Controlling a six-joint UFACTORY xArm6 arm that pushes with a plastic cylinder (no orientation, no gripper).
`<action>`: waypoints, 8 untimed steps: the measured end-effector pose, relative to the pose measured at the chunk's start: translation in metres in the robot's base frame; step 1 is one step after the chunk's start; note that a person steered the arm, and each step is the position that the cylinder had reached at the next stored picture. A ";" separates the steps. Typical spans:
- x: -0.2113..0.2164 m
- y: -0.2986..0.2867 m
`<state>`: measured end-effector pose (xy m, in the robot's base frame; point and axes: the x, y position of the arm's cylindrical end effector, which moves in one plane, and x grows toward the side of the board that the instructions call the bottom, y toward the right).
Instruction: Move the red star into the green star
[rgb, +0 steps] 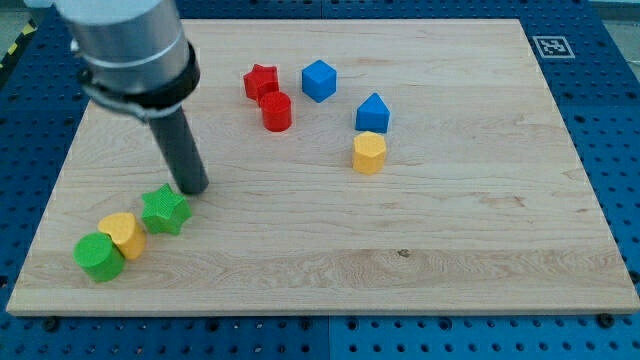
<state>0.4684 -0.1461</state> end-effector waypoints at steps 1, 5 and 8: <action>-0.064 -0.002; -0.163 0.093; -0.086 0.046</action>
<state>0.3822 -0.1003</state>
